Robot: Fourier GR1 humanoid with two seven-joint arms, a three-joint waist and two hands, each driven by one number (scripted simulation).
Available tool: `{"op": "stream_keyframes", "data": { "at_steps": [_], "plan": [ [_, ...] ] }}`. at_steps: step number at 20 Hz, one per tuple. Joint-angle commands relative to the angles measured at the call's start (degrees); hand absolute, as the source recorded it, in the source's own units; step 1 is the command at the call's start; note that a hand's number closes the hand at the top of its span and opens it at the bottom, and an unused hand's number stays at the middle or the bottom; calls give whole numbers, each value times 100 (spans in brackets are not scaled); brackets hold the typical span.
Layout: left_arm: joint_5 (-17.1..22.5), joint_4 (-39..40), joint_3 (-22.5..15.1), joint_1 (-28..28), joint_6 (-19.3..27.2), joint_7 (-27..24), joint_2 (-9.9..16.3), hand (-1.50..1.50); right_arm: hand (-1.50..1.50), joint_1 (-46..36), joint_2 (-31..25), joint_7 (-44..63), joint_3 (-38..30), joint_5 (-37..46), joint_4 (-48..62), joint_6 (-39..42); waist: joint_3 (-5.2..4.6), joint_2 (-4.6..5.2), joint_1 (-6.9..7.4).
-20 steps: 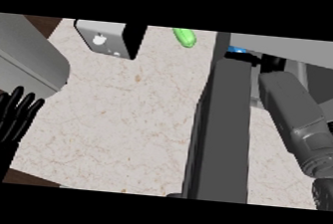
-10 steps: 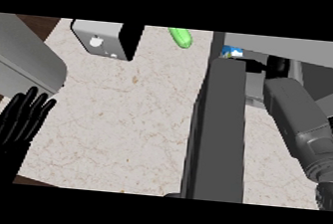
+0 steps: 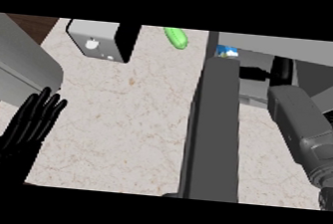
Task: Pick up the milk, place it into the microwave and close the microwave
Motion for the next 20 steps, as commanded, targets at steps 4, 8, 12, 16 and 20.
{"op": "stream_keyframes", "data": {
  "at_steps": [4, 8, 12, 16, 20],
  "plan": [
    [-168, 58, -323, -70, 317, -18, -14, -150, -150, 256, 79, -353, -121, -121, -78, 456, -1, -74, -166],
    [-139, -36, -508, 48, 325, 72, -14, -150, -150, 366, 251, -387, -224, -217, -73, 360, -8, -140, -230],
    [-178, 122, -485, 136, 48, -25, 47, -150, -150, 590, 271, -664, -231, -229, -123, 669, -12, -170, -301],
    [-187, 543, -554, -132, 97, -71, 15, -150, -150, 748, 396, -880, -322, -350, -149, 1277, -15, -183, -388],
    [-13, 796, -574, -289, -177, 94, 200, -150, -150, 1020, 661, -1173, -351, -419, -203, 1546, -22, -238, -516]
  ]
}}
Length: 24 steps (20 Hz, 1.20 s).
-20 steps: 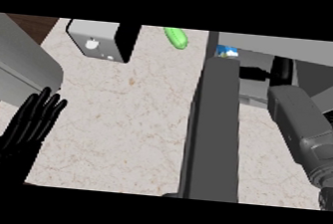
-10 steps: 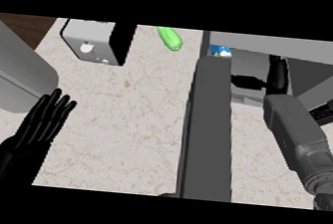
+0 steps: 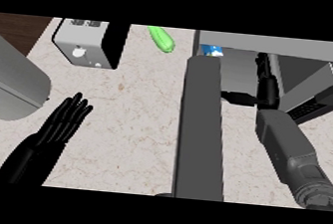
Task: Pick up the milk, place it into the microwave and close the microwave
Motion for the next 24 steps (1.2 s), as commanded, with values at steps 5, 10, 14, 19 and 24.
{"op": "stream_keyframes", "data": {
  "at_steps": [5, 10, 14, 19, 24],
  "plan": [
    [-65, 854, -81, -469, -511, -249, 318, -150, -150, 679, 315, -641, -59, -161, -191, 605, -13, -93, -226],
    [-633, 1323, -553, -1126, -409, -266, 127, 150, -150, 1133, 351, -807, 121, -108, -476, 724, -19, -146, -350],
    [-867, 1472, -748, -987, -452, -244, 153, 150, -150, 1638, 391, -721, 347, -149, -1133, 1063, -24, -188, -412],
    [-1513, 1979, -906, -1205, -190, -583, 162, 150, -150, 2698, 653, -729, 746, -68, -2090, 1129, -34, -231, -540],
    [-1881, 2830, -1766, -1616, 30, -552, -100, 150, -150, 3172, 619, -205, 969, -137, -3212, 1243, -39, -229, -611]
  ]
}}
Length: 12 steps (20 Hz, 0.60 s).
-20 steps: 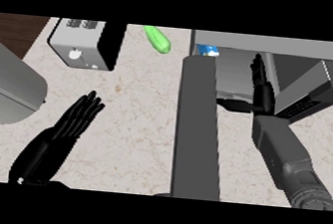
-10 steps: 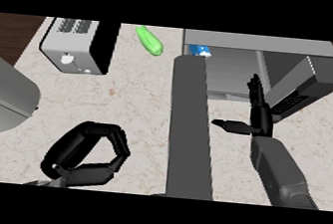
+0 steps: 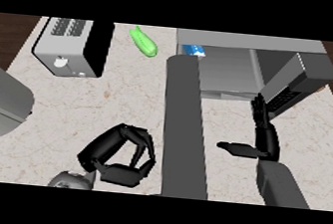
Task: Pick up the milk, place it into the microwave and close the microwave
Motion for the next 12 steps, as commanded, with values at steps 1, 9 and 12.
{"op": "stream_keyframes", "data": {
  "at_steps": [1, 9, 12],
  "plan": [
    [-253, 538, -458, -121, 65, -26, -76, 150, -150, 721, -193, 316, 265, -19, -1043, 402, -7, -19, -80],
    [92, 1458, -1612, -482, 701, -306, -79, 150, -150, 2531, -189, 1113, 577, -341, -3745, 700, -11, 2, -130],
    [187, 2065, -2397, -841, 1405, -641, -79, 150, -150, 2883, -92, 1383, 650, -413, -4574, 595, -8, 36, -113]
  ]
}}
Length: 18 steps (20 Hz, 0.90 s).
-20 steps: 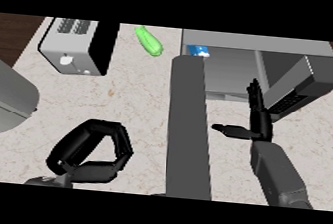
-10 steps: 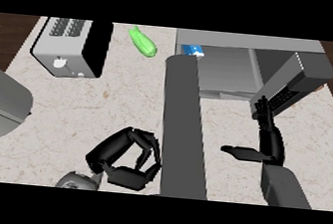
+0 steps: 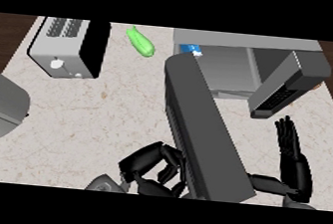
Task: Pick up the milk, place it into the microwave and close the microwave
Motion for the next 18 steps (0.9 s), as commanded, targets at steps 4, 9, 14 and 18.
{"op": "stream_keyframes", "data": {
  "at_steps": [4, 9, 14, 18],
  "plan": [
    [668, 878, -1624, -779, 1418, 12, -33, 150, -150, 1022, -282, 900, -25, -545, -2060, 466, -2, 40, -87],
    [1421, 962, -2465, -1189, 2689, 97, -32, 150, -150, 1194, -490, 1154, -139, -1166, -2589, 1058, -2, 80, -253],
    [2274, 966, -2592, -1572, 3663, -143, -30, 150, -150, 1418, -528, 1498, 39, -1300, -3232, 1209, -12, 102, -380],
    [2750, 1001, -2595, -1864, 4132, -340, -30, 150, -150, 1353, -779, 1585, 67, -1495, -3351, 1583, -18, 149, -549]
  ]
}}
